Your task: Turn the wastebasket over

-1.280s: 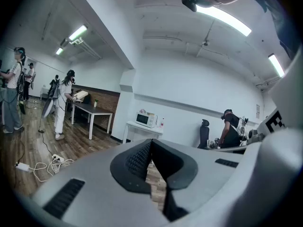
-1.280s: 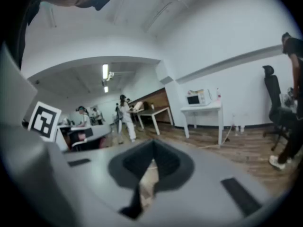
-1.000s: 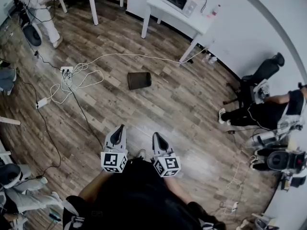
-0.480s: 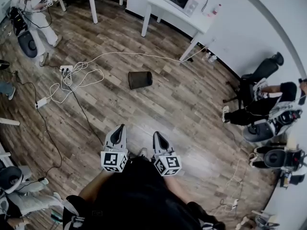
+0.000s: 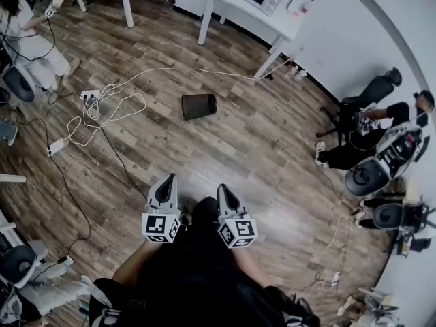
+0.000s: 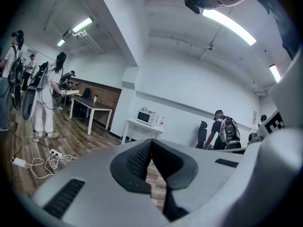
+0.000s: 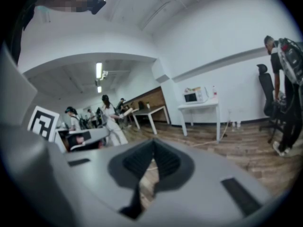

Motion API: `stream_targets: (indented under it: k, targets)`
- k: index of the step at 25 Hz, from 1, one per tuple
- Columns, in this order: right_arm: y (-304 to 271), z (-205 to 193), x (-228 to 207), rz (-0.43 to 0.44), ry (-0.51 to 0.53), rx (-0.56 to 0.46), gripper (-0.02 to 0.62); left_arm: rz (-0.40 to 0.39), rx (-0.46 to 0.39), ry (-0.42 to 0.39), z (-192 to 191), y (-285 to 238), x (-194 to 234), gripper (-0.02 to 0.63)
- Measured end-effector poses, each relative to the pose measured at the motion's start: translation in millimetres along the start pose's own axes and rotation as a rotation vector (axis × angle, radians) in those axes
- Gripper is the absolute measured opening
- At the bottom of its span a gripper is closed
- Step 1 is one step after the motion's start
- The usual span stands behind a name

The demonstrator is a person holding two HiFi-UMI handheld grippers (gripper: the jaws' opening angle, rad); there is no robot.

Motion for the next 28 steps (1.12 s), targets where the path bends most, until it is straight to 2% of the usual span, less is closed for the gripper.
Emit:
stream_targets:
  k: [5,11,18,21,24,28]
  targets:
    - [-18.0,3.9,-6.1,0.009,0.006,0.015,0.032,0.018,0.010,0.021,-0.4,-19.4,11.4,0.035]
    - [-71.7,24.8,-35.4,0.041,-0.019,-0.001,0.032,0.050,0.010,-0.004,11.2,-68.5,23.2,0.035]
    - [-147.6,67.0,-82.7,0.093,0.002,0.031,0.032,0.109,0.029,-0.018,32.4,-145.7,31.7,0.035]
    - [-179.0,81.6,-107.4,0.112,0.006,0.047,0.032,0.123,0.020,0.002,43.5,-181.5,27.1,0.035]
    - [-204.9,89.4,-135.1,0.129,0.011,0.068,0.032,0.125,0.009,0.020,51.0,-211.8,19.6,0.035]
    - [-237.2,95.6,-163.6,0.136,0.017,0.087,0.032,0.134,0.014,-0.008,59.0,-245.3,18.6,0.035]
Point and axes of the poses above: the fingertips, and each gripper's own axes: y backward along the fingers, x to its left, z out of its top, the point moved 1 cm from there along y, backward along the fingers, and after that the axes turned 9 degrees about z, right-handed, at the moved point
